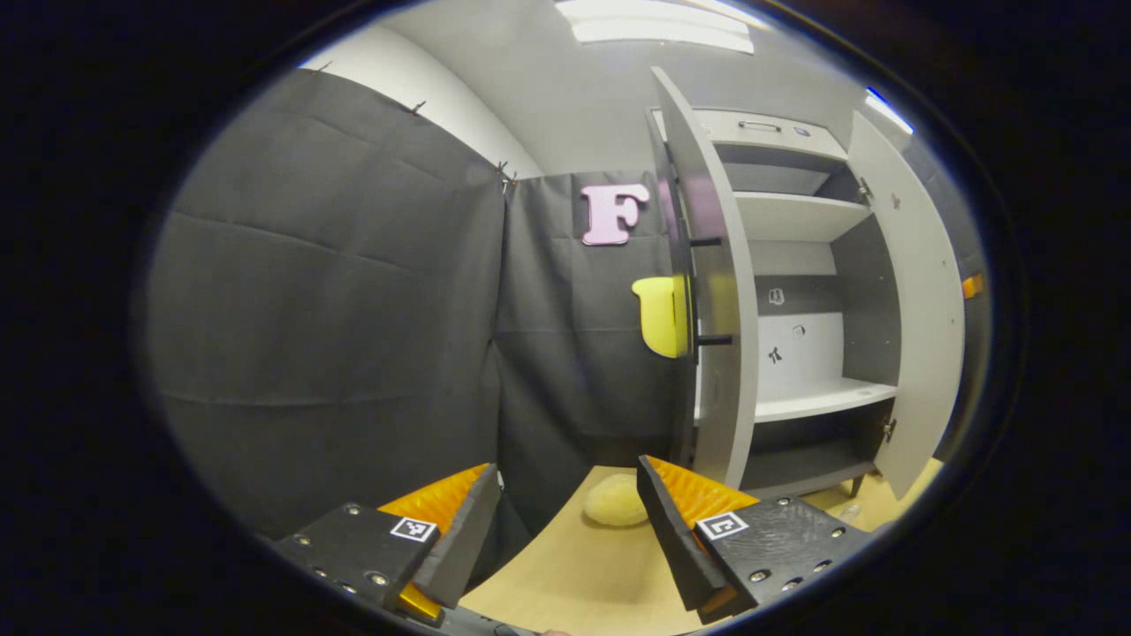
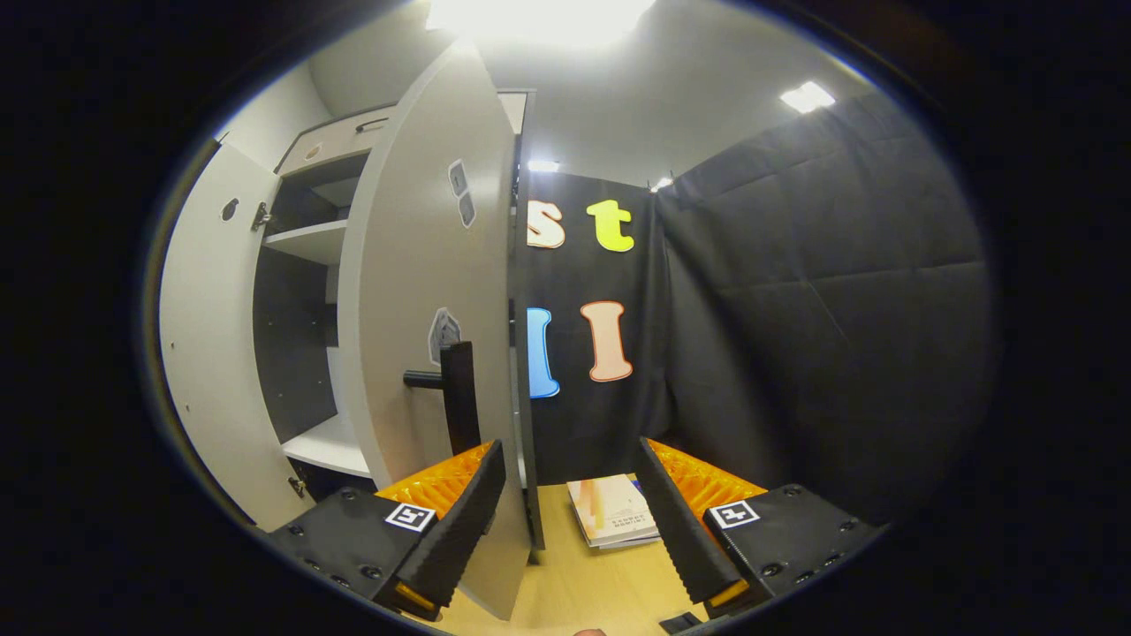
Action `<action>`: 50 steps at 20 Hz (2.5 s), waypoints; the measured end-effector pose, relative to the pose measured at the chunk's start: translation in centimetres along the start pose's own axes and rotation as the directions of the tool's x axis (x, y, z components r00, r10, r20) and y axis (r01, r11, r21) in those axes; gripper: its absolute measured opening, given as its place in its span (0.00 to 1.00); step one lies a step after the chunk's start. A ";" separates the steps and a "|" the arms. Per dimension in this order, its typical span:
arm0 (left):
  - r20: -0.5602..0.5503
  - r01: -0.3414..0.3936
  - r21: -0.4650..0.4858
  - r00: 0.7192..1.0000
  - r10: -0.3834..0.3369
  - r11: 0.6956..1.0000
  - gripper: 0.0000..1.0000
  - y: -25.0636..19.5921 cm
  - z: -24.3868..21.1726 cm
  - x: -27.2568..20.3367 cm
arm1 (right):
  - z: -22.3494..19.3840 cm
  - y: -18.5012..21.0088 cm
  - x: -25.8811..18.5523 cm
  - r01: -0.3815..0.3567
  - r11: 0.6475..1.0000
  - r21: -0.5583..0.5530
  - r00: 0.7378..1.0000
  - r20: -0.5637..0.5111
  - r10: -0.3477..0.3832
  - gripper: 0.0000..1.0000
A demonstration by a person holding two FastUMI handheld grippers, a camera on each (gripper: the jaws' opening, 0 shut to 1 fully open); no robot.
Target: Grasp the bottle in the cabinet with the left hand and place it on the coaster, then close the right door with the right hand and the left door with the left hand.
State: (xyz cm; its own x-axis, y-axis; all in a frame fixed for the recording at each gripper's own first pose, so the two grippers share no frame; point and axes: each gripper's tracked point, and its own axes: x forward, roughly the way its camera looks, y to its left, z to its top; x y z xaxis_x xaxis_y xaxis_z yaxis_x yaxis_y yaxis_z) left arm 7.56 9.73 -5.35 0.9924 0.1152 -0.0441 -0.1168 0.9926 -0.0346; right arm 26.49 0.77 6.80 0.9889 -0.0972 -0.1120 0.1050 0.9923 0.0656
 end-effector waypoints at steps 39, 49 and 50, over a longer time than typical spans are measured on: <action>-0.055 0.064 -0.051 0.996 -0.067 0.997 0.92 4.3 4.7 7.6 | -6.7 10.4 0.4 -0.086 0.995 -0.042 0.994 -0.071 0.083 0.98; -0.009 0.172 -0.049 0.985 -0.173 0.984 0.89 -2.3 10.7 11.7 | -10.1 6.6 -2.0 -0.041 0.996 -0.083 0.993 -0.114 0.031 0.93; -0.001 0.180 -0.046 0.984 -0.180 0.983 0.92 -2.9 11.2 11.7 | -10.2 6.0 -2.1 -0.034 0.996 -0.084 0.993 -0.114 0.024 0.98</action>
State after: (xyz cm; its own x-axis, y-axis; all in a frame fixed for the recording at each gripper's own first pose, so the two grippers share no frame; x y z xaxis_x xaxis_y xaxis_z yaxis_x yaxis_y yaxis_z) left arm 19.93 8.65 5.45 0.9972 -0.0652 -0.0379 0.0617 0.9942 -0.0881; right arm 23.98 7.72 -2.69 0.9729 -0.0638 -0.2224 0.0621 0.9980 -0.0147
